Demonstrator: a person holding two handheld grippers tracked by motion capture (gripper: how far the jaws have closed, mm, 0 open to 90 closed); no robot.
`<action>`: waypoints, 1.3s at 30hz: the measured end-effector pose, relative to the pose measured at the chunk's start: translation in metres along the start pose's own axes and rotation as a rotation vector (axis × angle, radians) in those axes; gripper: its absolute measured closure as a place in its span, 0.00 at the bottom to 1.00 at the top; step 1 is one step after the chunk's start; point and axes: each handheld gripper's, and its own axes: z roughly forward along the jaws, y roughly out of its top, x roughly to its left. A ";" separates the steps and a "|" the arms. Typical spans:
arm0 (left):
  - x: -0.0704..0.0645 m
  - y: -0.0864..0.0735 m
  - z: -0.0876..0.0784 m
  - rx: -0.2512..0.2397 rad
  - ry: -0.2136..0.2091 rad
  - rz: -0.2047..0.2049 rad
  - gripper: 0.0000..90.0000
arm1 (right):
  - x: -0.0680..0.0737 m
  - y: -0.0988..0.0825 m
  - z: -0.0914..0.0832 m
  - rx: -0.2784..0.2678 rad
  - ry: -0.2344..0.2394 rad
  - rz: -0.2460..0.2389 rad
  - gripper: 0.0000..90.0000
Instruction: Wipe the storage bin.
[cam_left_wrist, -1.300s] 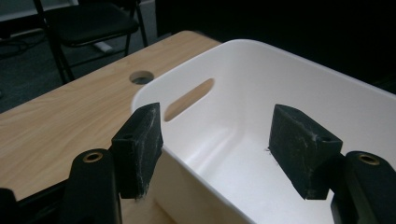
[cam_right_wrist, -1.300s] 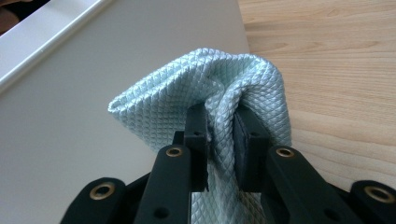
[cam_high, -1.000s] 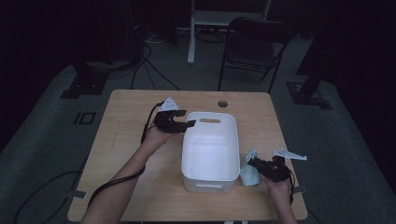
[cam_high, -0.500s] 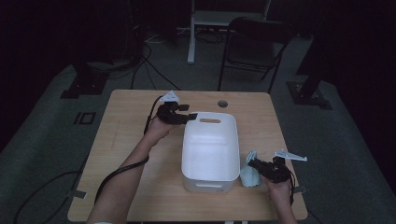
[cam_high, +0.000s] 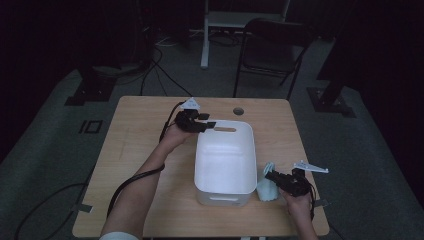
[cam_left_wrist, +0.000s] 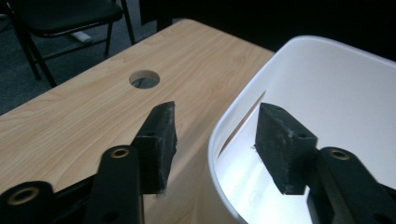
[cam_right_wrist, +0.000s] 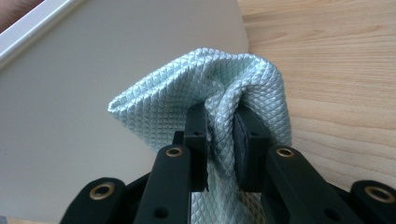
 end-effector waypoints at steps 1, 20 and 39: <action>0.000 -0.001 0.001 -0.003 -0.007 0.004 0.59 | 0.000 0.000 0.000 0.000 0.001 0.001 0.86; -0.002 -0.009 -0.007 0.001 0.029 0.034 0.88 | 0.001 -0.001 0.002 0.008 0.003 0.000 0.86; 0.001 -0.043 -0.071 -0.012 0.154 -0.053 0.88 | 0.005 -0.001 0.005 0.011 0.003 -0.005 0.86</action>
